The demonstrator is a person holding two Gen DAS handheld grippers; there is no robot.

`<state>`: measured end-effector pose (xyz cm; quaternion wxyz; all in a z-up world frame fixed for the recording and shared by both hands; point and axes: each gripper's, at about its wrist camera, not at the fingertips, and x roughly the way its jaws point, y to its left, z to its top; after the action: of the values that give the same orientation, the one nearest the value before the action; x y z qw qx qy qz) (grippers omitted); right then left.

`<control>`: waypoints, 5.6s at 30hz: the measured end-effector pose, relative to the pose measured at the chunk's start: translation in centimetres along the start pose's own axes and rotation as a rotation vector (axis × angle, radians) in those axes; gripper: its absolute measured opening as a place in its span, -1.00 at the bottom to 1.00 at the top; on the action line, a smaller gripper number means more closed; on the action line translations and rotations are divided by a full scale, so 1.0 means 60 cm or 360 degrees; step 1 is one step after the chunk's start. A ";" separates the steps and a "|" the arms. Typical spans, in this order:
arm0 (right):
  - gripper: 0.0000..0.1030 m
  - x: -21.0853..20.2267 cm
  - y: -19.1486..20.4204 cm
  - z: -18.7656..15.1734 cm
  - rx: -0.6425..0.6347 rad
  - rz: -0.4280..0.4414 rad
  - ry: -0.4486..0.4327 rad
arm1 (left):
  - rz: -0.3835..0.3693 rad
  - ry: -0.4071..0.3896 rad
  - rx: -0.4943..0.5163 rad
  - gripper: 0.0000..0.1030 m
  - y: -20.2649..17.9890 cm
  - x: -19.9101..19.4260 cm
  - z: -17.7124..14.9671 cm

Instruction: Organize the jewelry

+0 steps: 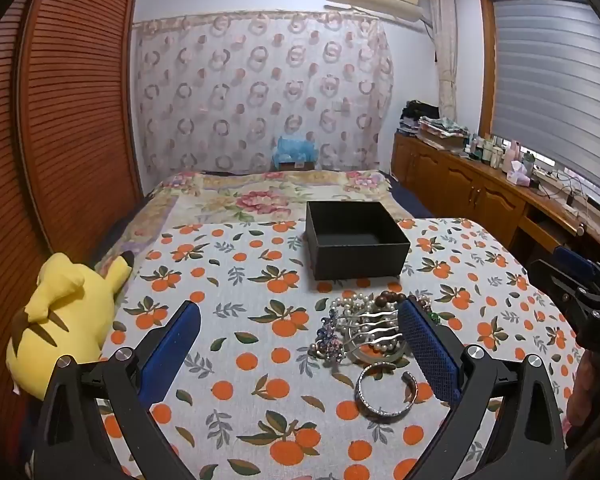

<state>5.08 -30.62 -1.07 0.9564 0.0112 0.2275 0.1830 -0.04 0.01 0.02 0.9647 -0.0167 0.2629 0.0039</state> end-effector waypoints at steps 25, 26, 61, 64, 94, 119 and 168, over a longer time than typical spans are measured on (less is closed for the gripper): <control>0.95 -0.002 0.001 0.002 0.0004 0.0002 -0.0006 | 0.0000 -0.0024 0.0009 0.85 -0.004 -0.005 0.004; 0.95 -0.002 0.001 0.003 0.0004 0.0002 -0.0005 | -0.0001 -0.0025 0.0009 0.85 -0.004 -0.005 0.003; 0.95 -0.004 0.002 0.003 0.0003 0.0003 -0.0015 | -0.0001 -0.0050 0.0001 0.85 0.001 -0.016 0.024; 0.95 -0.003 0.003 0.003 0.0003 0.0003 -0.0016 | -0.0002 -0.0051 0.0000 0.85 0.000 -0.016 0.023; 0.95 0.015 0.012 -0.003 -0.0010 0.0066 0.0022 | -0.0002 0.0018 0.0002 0.85 0.008 0.002 0.010; 0.34 0.144 0.085 -0.095 -0.0213 0.0413 0.0598 | -0.0011 0.0344 -0.0011 0.85 0.061 0.094 -0.056; -0.72 0.145 0.039 -0.126 -0.0353 0.0340 0.0769 | -0.0468 0.0625 -0.0009 -0.65 0.010 0.242 -0.025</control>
<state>8.20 -25.81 -11.33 0.8452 -0.1135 0.4250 0.3037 11.70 0.56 -8.65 0.8852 -0.0581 0.4401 -0.1392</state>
